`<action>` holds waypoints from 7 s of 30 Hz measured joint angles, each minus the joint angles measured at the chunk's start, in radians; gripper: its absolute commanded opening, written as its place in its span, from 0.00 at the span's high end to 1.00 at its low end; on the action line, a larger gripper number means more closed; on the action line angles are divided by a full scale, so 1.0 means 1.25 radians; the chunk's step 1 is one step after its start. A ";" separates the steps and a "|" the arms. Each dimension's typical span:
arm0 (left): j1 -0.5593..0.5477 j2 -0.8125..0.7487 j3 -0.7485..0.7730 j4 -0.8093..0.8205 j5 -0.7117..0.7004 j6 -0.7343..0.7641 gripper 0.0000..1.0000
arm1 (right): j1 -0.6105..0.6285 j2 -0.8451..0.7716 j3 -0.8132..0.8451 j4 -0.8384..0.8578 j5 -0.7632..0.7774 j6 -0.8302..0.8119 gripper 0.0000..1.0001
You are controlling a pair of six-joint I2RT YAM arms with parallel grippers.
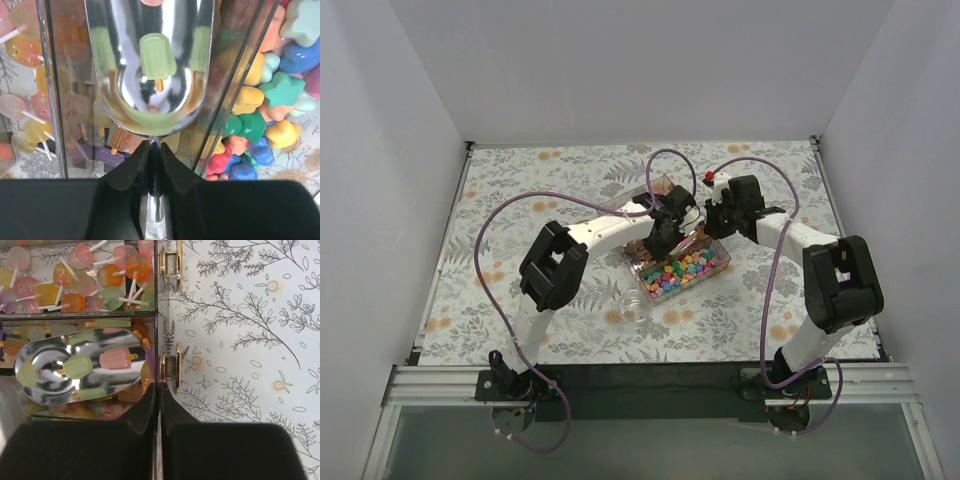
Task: Pack the candies
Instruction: Pick up the fake candies from the storage box, then place the fake candies in the packing bottle, then pick up the fake candies from the storage box.
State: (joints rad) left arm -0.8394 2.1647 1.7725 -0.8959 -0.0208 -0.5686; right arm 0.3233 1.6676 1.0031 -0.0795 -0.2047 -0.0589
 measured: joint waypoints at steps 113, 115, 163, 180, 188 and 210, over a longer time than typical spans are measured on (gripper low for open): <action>-0.093 -0.689 -0.514 -0.305 -0.067 0.371 1.00 | 0.042 -0.454 -0.203 -0.162 -0.086 0.113 0.34; -0.105 -0.670 -0.495 -0.312 -0.088 0.367 1.00 | 0.042 -0.456 -0.208 -0.161 -0.086 0.114 0.34; -0.223 -0.617 -0.392 -0.299 -0.222 0.269 1.00 | 0.042 -0.495 -0.206 -0.139 -0.232 0.115 0.34; -0.087 -0.643 -0.403 -0.033 0.014 0.240 1.00 | 0.045 -0.406 -0.199 0.013 -0.475 0.291 0.35; -0.085 -0.643 -0.403 -0.004 0.062 0.248 1.00 | 0.045 -0.350 -0.207 0.031 -0.469 0.306 0.46; -0.041 -0.751 -0.510 0.184 0.145 0.226 1.00 | 0.035 -0.291 -0.205 0.031 -0.461 0.308 0.42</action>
State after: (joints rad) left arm -0.8902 1.2259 1.1347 -0.6659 0.1604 -0.2855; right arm 0.3672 1.3033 0.7467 -0.0406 -0.7803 0.3264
